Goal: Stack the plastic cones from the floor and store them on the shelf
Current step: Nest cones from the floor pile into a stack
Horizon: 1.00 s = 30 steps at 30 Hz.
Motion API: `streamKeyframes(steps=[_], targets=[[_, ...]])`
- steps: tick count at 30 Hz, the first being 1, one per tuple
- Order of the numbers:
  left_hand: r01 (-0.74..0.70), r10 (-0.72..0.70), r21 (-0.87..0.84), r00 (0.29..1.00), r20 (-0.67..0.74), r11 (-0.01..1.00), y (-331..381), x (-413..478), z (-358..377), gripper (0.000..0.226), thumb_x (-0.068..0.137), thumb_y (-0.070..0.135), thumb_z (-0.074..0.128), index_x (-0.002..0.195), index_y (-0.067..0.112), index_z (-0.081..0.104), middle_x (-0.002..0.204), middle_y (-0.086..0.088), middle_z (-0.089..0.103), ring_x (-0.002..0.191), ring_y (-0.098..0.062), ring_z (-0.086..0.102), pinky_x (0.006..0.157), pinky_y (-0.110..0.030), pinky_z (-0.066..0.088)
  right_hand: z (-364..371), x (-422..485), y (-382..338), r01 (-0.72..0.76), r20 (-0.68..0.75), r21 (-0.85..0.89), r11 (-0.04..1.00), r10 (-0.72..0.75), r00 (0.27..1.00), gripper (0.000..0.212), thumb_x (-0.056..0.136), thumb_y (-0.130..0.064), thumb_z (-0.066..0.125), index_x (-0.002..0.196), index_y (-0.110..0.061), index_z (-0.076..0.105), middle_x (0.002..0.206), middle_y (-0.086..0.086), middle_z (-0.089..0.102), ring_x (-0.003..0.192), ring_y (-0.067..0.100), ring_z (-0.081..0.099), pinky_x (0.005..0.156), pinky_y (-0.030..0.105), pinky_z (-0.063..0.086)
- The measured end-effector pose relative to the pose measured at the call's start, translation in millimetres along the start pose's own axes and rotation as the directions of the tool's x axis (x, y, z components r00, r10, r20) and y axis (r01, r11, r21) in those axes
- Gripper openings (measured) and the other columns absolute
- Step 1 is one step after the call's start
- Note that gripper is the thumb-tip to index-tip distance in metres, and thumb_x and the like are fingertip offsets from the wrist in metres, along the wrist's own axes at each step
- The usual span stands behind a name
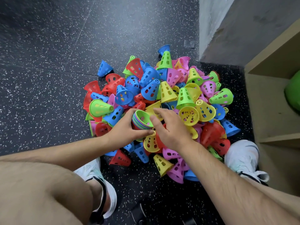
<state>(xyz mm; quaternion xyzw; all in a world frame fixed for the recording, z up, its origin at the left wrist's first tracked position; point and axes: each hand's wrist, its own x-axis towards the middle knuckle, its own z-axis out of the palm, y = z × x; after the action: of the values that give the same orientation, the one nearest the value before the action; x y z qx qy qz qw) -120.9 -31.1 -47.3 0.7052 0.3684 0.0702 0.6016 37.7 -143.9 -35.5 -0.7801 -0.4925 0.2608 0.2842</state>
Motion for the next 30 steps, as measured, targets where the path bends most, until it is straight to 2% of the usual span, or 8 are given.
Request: streamKeyframes(steps=[5, 9, 15, 18, 21, 26, 28, 30], targets=[[0.0, -0.008, 0.075, 0.994, 0.107, 0.997, -1.6, 0.5, 8.6, 0.069, 0.071, 0.035, 0.093, 0.125, 0.026, 0.051, 0.108, 0.009, 0.07, 0.093, 0.005, 0.066, 0.083, -0.014, 0.05, -15.7, -16.7, 30.4, -0.1, -0.12, -0.101, 0.99, 0.088, 0.989, 0.029, 0.1, -0.035, 0.045, 0.112, -0.017, 0.063, 0.1, -0.005, 0.061, 0.1, 0.016, 0.054, 0.091, 0.043, 0.047], [-0.013, -0.009, 0.136, 0.987, 0.163, 0.991, -3.2, -2.7, 13.4, 0.068, 0.072, 0.032, 0.093, 0.124, 0.025, 0.05, 0.106, 0.005, 0.07, 0.09, 0.002, 0.064, 0.081, -0.011, 0.047, -23.6, -34.9, 43.9, -0.114, -0.044, -0.221, 0.969, 0.107, 0.993, 0.02, 0.097, -0.036, 0.053, 0.104, -0.021, 0.063, 0.094, -0.01, 0.059, 0.096, 0.013, 0.051, 0.09, 0.039, 0.047], [-0.013, -0.016, 0.183, 0.987, 0.157, 0.983, -12.4, -6.6, 9.5, 0.072, 0.067, 0.046, 0.094, 0.123, 0.033, 0.051, 0.107, 0.011, 0.07, 0.1, -0.008, 0.067, 0.093, -0.033, 0.054, -10.6, -49.4, 38.6, 0.13, 0.105, -0.474, 0.871, -0.091, 0.99, 0.058, 0.081, -0.059, 0.063, 0.129, -0.027, 0.056, 0.122, -0.008, 0.057, 0.12, 0.021, 0.044, 0.106, 0.04, 0.032], [0.003, -0.025, 0.169, 0.991, 0.131, 0.986, -13.0, -9.3, 8.1, 0.077, 0.063, 0.05, 0.094, 0.124, 0.031, 0.051, 0.106, 0.012, 0.07, 0.097, -0.002, 0.066, 0.09, -0.027, 0.053, 2.7, -43.2, 35.2, 0.237, 0.246, -0.55, 0.801, -0.116, 0.962, 0.078, 0.078, -0.057, 0.068, 0.145, -0.029, 0.04, 0.136, -0.007, 0.051, 0.128, 0.022, 0.04, 0.11, 0.041, 0.025], [0.013, -0.033, 0.159, 0.992, 0.12, 0.987, -8.1, -11.7, 7.0, 0.075, 0.067, 0.04, 0.093, 0.127, 0.025, 0.05, 0.108, 0.01, 0.068, 0.091, 0.008, 0.064, 0.08, -0.012, 0.049, 15.2, -37.9, 36.7, 0.243, 0.264, -0.602, 0.761, -0.097, 0.96, 0.081, 0.084, -0.046, 0.068, 0.152, -0.026, 0.029, 0.138, -0.004, 0.051, 0.127, 0.023, 0.042, 0.109, 0.04, 0.026], [0.021, -0.029, 0.133, 0.998, 0.061, 0.991, -7.6, -15.4, 0.0, 0.069, 0.073, 0.03, 0.093, 0.127, 0.022, 0.051, 0.112, 0.004, 0.068, 0.091, 0.008, 0.064, 0.077, -0.008, 0.048, 15.0, -29.1, 34.1, 0.185, 0.159, -0.549, 0.815, -0.115, 0.98, 0.066, 0.092, -0.043, 0.06, 0.15, -0.031, 0.034, 0.126, 0.001, 0.052, 0.12, 0.026, 0.045, 0.106, 0.042, 0.032], [0.018, -0.02, 0.115, 1.0, 0.012, 0.993, -5.6, -17.0, -2.1, 0.066, 0.074, 0.028, 0.092, 0.126, 0.021, 0.051, 0.11, 0.005, 0.068, 0.089, 0.008, 0.065, 0.076, -0.008, 0.049, 11.8, -24.8, 28.5, 0.059, 0.013, -0.41, 0.91, -0.059, 0.998, 0.063, 0.094, -0.044, 0.061, 0.149, -0.026, 0.037, 0.13, 0.001, 0.05, 0.123, 0.026, 0.043, 0.108, 0.043, 0.031], [0.013, -0.011, 0.098, 1.0, -0.017, 0.995, -4.9, -17.8, -2.9, 0.063, 0.076, 0.024, 0.091, 0.125, 0.019, 0.051, 0.107, 0.006, 0.068, 0.085, 0.011, 0.065, 0.072, -0.007, 0.049, 9.5, -19.2, 22.0, -0.076, -0.142, -0.164, 0.983, 0.052, 0.989, 0.062, 0.095, -0.041, 0.062, 0.146, -0.017, 0.039, 0.137, 0.005, 0.046, 0.128, 0.025, 0.041, 0.111, 0.043, 0.033]])
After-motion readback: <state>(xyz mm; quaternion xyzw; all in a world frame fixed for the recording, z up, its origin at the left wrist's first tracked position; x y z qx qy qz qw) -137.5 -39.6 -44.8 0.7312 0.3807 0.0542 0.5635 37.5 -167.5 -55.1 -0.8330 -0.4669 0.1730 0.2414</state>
